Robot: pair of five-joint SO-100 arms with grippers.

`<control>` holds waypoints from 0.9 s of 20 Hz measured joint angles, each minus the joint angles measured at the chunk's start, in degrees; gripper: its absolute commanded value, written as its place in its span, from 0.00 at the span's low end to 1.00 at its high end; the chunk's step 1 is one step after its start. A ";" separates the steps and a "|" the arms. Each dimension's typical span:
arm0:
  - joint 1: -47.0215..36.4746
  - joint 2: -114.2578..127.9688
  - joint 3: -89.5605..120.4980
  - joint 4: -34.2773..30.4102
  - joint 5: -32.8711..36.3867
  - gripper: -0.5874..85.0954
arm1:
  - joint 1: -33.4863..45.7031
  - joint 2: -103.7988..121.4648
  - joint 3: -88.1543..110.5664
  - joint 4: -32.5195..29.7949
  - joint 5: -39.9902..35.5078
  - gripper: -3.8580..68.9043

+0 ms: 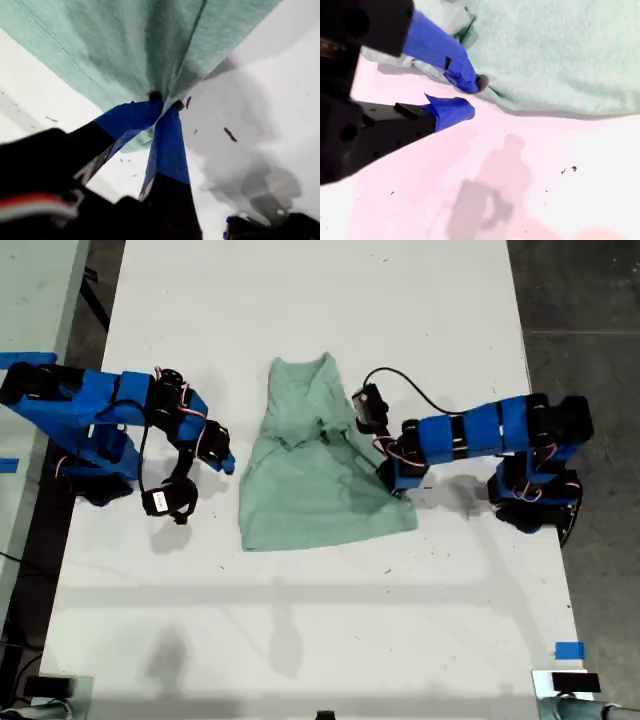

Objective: Fold tshirt

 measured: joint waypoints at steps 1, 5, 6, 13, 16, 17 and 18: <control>0.00 0.00 0.00 0.00 0.00 0.07 | -0.62 -0.09 -4.31 5.45 -0.18 0.04; 0.18 0.00 0.00 0.00 0.00 0.07 | -2.37 -6.59 -20.04 13.01 0.79 0.04; 0.26 0.00 0.00 0.00 0.00 0.07 | -2.64 -9.58 -24.35 13.18 1.49 0.04; 1.32 0.00 0.00 0.00 -0.53 0.07 | -3.60 -31.46 -47.02 8.00 8.53 0.19; 1.58 0.00 0.00 0.00 -0.53 0.09 | -3.60 -37.53 -48.16 2.46 12.13 0.40; 1.58 0.00 0.00 0.00 -0.53 0.11 | -3.60 -37.88 -49.31 2.11 13.01 0.54; 1.58 0.00 0.00 0.00 -0.53 0.12 | -3.60 -37.97 -50.80 2.20 13.45 0.60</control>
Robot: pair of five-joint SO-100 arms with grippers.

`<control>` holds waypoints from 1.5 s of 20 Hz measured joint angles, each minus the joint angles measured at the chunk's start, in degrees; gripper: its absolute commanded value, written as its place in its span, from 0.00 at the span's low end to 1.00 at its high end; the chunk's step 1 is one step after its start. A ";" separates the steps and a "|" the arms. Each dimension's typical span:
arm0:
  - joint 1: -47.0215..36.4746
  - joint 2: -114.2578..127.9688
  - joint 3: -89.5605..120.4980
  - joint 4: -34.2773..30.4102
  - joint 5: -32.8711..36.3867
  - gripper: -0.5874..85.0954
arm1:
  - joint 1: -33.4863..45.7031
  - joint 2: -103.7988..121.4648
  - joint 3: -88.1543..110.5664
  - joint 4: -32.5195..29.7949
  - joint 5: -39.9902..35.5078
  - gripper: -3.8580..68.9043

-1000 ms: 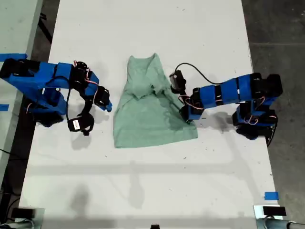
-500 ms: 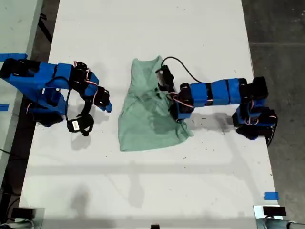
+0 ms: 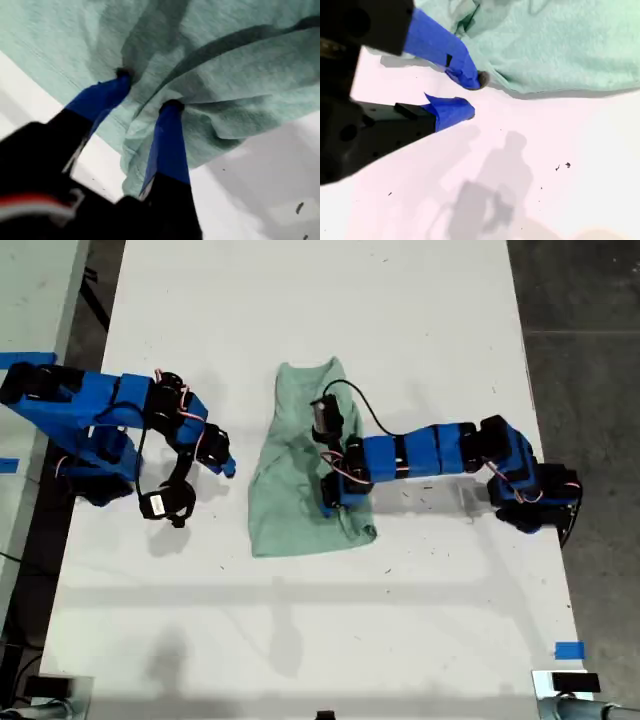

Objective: Fold tshirt

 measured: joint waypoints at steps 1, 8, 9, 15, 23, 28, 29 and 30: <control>0.00 0.00 0.00 0.00 0.00 0.12 | 0.00 0.00 -2.64 1.41 -0.09 0.59; 0.09 0.00 -0.09 0.88 -1.23 0.19 | 3.34 14.50 -7.65 18.46 -5.10 0.49; 0.18 0.00 -0.09 1.49 -1.67 0.23 | 4.31 18.46 -6.42 18.98 -6.33 0.44; 2.20 0.18 -5.36 8.17 -3.69 0.32 | 7.91 32.08 7.82 19.25 -9.49 0.45; 6.50 -5.62 -8.61 3.78 -7.12 0.37 | 9.14 35.51 13.18 19.25 -10.02 0.43; 8.61 -19.34 -8.53 -5.80 -10.72 0.35 | 9.14 35.60 15.12 19.16 -10.02 0.43; 8.61 -21.36 -8.00 -8.26 -11.07 0.34 | 9.14 35.60 15.56 19.16 -9.93 0.43; 8.53 -22.76 -6.94 -10.90 -11.16 0.34 | 9.14 35.68 16.00 19.16 -10.02 0.43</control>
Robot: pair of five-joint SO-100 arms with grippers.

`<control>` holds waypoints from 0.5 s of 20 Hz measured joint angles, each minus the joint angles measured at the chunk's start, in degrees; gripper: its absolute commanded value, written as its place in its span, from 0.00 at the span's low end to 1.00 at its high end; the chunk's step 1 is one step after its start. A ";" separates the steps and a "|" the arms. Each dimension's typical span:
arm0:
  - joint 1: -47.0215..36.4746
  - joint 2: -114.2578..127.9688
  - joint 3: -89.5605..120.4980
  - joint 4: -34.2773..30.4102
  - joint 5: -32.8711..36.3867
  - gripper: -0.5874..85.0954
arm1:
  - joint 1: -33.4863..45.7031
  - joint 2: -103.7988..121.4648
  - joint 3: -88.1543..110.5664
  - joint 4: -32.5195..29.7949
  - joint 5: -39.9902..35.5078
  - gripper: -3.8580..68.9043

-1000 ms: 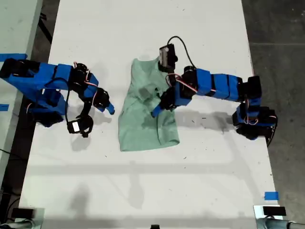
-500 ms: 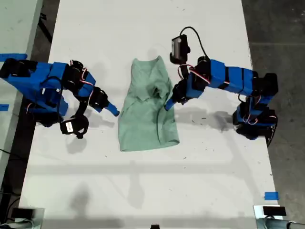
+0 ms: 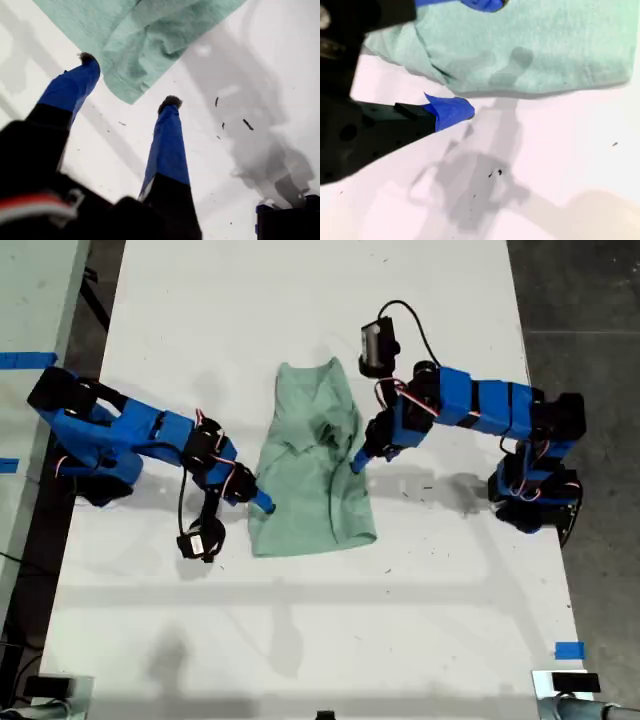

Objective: Fold tshirt

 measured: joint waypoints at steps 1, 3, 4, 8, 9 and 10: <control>-0.09 -1.23 0.79 -1.67 0.00 0.34 | 0.00 0.62 0.53 0.00 0.18 0.43; -1.49 -2.29 2.81 -4.04 -0.09 0.32 | -0.53 2.37 2.20 0.00 0.62 0.43; -2.64 -2.81 3.69 -5.19 -0.09 0.31 | -0.70 3.08 3.08 -0.09 0.88 0.43; -6.42 -6.24 4.22 -7.03 0.79 0.10 | -1.05 6.94 8.70 -2.46 1.76 0.42; -6.68 -6.24 4.13 -7.21 0.79 0.03 | -1.05 8.00 10.20 -3.43 1.85 0.42; -6.77 -6.33 4.13 -7.47 0.79 0.01 | -1.05 9.05 11.51 -4.22 2.11 0.41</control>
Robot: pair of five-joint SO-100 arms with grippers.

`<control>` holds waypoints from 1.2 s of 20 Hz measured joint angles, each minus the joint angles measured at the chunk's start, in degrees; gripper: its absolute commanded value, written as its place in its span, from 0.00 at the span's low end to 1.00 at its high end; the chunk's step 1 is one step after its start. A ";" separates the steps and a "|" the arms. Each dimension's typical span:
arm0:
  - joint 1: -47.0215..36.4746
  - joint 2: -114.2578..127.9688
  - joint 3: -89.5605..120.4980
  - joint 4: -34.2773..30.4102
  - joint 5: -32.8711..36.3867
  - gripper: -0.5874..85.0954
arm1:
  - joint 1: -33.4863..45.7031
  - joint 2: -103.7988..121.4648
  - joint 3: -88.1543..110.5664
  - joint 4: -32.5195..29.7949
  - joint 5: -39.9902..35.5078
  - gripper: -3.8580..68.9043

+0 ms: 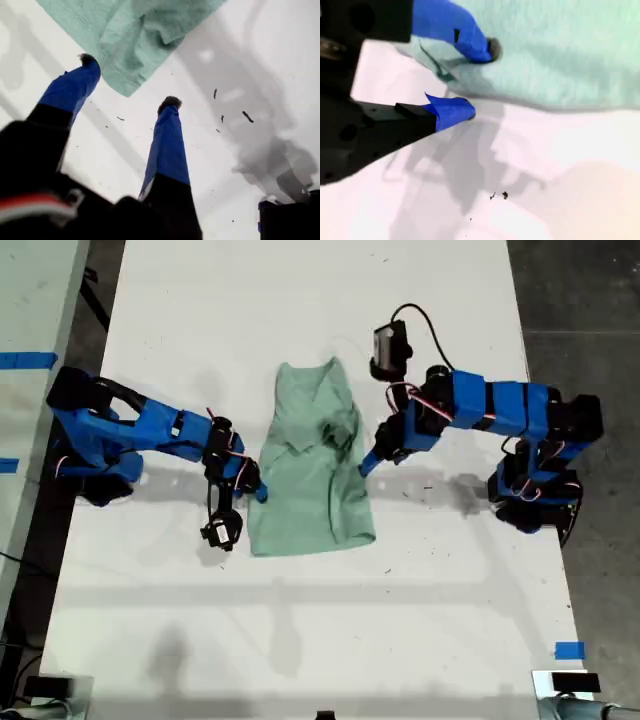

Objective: Fold tshirt

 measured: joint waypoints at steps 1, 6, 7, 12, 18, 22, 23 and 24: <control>-0.09 0.09 0.00 -0.09 0.00 0.01 | 0.00 0.79 1.23 -0.62 0.09 0.41; 0.00 1.58 1.41 3.25 -1.76 0.01 | -0.18 1.93 4.22 -1.93 0.62 0.39; 0.00 3.78 2.02 4.13 -1.76 0.01 | -0.18 2.64 5.01 -2.11 0.88 0.38; -0.09 11.87 -3.78 10.28 -1.58 0.01 | -0.18 6.86 9.14 -3.69 2.11 0.34; -0.70 -12.48 -31.55 14.33 4.92 0.01 | -0.26 7.29 9.76 -4.92 2.81 0.34; -2.55 -27.69 -50.36 17.40 7.47 0.34 | -1.67 7.38 9.84 -5.10 3.60 0.34; -3.08 -28.04 -51.33 17.49 7.82 0.35 | -1.85 7.38 10.28 -5.27 3.87 0.34; -3.69 -28.04 -51.94 18.11 8.70 0.35 | -1.93 7.38 10.63 -5.54 3.96 0.34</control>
